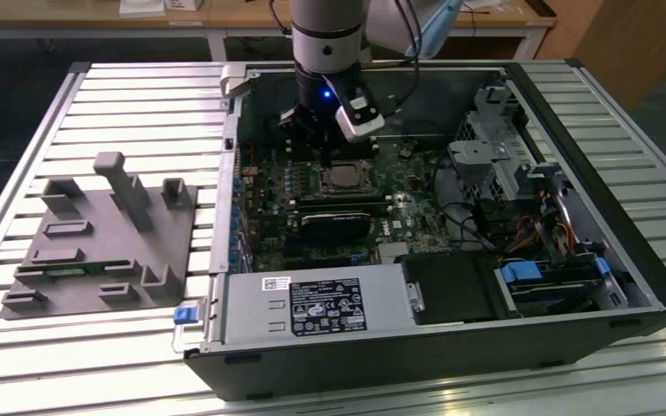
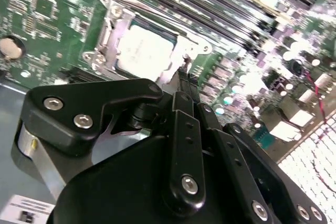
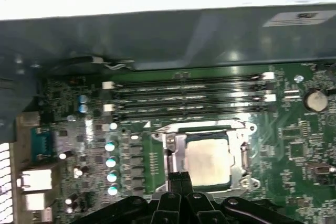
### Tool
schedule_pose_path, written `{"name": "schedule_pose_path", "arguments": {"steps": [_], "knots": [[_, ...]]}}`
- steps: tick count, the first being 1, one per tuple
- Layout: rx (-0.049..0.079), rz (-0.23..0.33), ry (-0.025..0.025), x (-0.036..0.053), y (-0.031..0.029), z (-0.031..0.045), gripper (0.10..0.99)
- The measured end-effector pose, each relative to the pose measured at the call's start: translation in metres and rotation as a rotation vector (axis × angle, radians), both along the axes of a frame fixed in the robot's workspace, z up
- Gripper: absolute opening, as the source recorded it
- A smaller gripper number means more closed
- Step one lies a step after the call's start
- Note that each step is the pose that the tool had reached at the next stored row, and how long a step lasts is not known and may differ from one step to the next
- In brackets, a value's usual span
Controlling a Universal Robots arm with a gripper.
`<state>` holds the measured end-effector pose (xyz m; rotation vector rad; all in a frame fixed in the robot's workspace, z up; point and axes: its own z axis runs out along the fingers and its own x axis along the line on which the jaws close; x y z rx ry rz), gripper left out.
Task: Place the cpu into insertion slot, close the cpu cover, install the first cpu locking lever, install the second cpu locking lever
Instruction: 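Install the first cpu locking lever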
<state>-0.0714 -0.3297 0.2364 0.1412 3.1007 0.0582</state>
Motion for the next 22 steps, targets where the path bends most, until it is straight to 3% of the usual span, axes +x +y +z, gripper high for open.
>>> {"name": "schedule_pose_path", "arguments": {"steps": [4, 10, 12, 18, 22], "knots": [[0.0, 0.0, -0.0001, -0.0116, 0.0, 0.0, 0.106], [0.003, 0.0, 0.0001, -0.0215, 0.0, 0.0, 0.106], [0.016, 0.0, 0.0, -0.0231, -0.0001, 0.0, 0.106], [0.081, 0.0, 0.0, -0.0254, -0.0003, 0.0, 0.106], [0.097, 0.0, 0.0, -0.0255, -0.0003, 0.0009, 0.106]]}}
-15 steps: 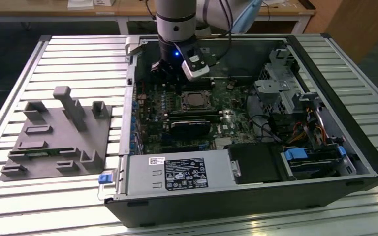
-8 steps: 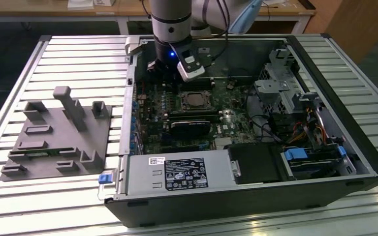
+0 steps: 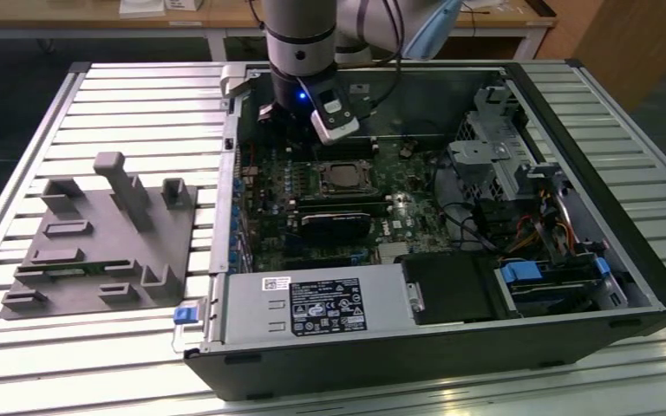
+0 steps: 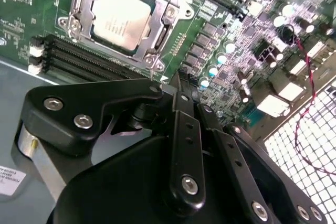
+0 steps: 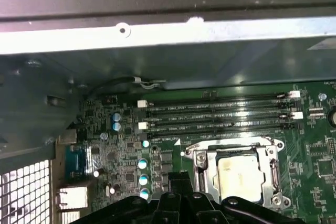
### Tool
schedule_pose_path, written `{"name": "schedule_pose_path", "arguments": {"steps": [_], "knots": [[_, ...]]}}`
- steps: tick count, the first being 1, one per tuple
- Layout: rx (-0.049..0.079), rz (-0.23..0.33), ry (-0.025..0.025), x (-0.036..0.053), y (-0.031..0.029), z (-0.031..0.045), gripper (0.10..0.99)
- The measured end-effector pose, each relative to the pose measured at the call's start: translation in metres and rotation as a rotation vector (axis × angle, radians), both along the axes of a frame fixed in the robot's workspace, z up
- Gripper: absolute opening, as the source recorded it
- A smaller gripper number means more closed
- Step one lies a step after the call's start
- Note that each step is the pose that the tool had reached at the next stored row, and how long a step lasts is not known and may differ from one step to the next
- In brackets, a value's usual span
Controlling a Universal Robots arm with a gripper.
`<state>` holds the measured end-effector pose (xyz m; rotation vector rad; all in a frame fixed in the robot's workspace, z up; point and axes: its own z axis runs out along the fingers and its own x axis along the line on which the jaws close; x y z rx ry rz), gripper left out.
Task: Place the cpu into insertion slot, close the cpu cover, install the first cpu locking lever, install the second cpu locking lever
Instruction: 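Install the first cpu locking lever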
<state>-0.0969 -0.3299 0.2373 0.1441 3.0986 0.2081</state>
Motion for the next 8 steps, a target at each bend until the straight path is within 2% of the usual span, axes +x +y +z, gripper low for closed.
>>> {"name": "schedule_pose_path", "arguments": {"steps": [4, 8], "knots": [[0.003, 0.0, -0.0001, 0.0, 0.0, 0.0041, 0.106], [0.026, 0.0, -0.0002, -0.0012, 0.0, 0.0046, 0.106]]}}
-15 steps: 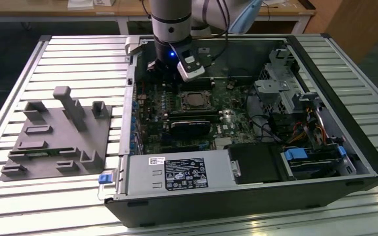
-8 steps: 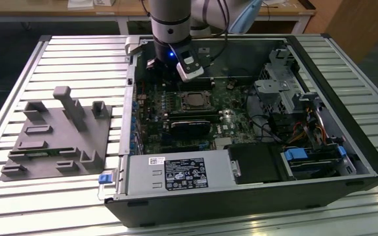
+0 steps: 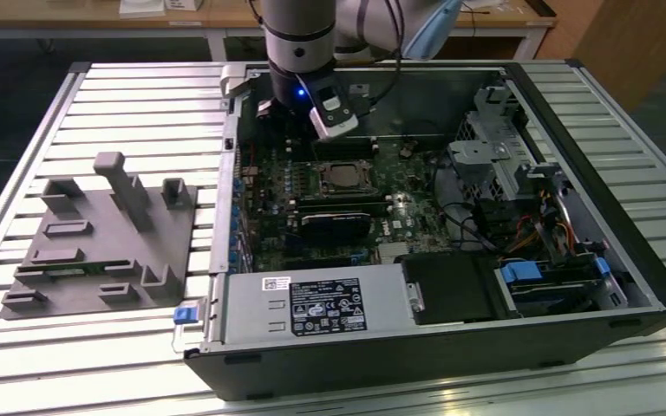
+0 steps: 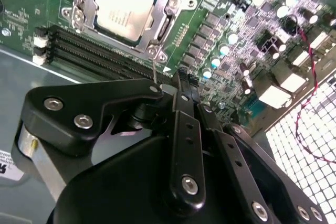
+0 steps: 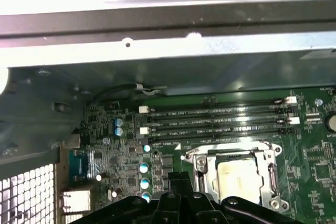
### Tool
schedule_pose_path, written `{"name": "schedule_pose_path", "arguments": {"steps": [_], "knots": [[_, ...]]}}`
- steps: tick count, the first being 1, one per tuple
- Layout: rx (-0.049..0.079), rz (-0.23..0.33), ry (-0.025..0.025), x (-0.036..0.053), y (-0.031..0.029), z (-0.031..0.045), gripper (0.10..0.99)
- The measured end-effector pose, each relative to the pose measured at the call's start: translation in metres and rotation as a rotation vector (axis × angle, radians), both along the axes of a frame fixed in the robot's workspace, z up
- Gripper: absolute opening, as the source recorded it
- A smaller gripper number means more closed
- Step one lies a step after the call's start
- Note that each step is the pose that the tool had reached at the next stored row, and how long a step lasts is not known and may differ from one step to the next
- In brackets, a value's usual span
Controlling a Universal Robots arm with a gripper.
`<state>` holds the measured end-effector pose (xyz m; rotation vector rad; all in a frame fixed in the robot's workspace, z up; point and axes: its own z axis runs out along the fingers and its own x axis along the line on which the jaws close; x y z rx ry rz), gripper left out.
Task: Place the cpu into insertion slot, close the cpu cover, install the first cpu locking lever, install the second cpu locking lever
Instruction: 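Install the first cpu locking lever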
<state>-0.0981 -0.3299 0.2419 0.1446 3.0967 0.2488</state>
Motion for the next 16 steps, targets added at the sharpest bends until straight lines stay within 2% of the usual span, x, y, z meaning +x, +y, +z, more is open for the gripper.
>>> {"name": "schedule_pose_path", "arguments": {"steps": [3, 7, 10, 12, 14, 16], "knots": [[0.021, 0.0, 0.0, -0.0024, 0.0, 0.0, 0.106], [0.06, 0.0, 0.0001, -0.0052, 0.0, 0.0, 0.106], [0.084, 0.0, 0.0, -0.0061, 0.0, 0.0, 0.106], [0.107, 0.0, 0.0001, -0.0064, 0.0, 0.0, 0.106], [0.117, 0.0, 0.0, -0.0064, 0.0, 0.0, 0.106], [0.121, 0.0, 0.0, -0.0065, 0.0, 0.0, 0.106]]}}
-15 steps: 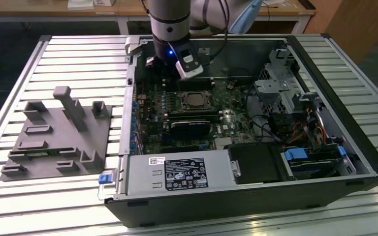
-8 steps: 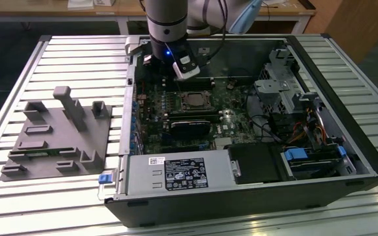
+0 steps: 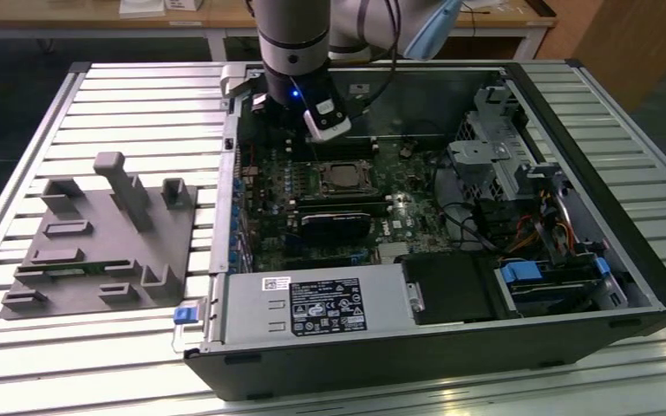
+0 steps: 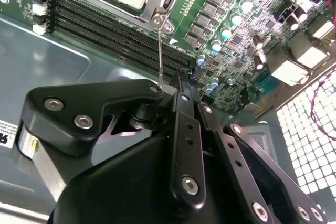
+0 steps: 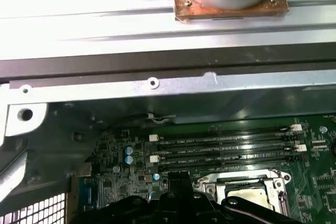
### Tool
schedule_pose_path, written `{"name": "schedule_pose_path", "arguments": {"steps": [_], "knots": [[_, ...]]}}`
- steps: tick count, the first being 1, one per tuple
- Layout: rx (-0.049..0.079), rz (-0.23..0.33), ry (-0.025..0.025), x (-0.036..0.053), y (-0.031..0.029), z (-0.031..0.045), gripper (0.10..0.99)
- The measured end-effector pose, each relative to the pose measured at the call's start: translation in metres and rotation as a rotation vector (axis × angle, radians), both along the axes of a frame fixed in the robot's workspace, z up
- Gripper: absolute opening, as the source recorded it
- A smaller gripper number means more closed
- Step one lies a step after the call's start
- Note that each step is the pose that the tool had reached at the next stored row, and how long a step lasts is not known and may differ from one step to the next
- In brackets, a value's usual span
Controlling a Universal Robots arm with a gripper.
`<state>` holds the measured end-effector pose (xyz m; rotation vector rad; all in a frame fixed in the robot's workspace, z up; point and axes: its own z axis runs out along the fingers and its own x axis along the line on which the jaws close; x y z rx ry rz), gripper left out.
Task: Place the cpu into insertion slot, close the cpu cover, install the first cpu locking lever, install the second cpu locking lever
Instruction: 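Install the first cpu locking lever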
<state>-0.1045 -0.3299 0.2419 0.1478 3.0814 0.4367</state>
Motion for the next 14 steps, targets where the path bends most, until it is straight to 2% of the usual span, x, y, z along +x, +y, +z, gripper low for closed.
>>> {"name": "schedule_pose_path", "arguments": {"steps": [6, 11, 14], "knots": [[0.001, 0.0, -0.0001, 0.0027, 0.0, -0.0001, 0.106], [0.0, 0.0, 0.0, 0.0154, 0.0, 0.0, 0.106], [0.0, 0.0, 0.0001, 0.0267, 0.0, 0.0, 0.106]]}}
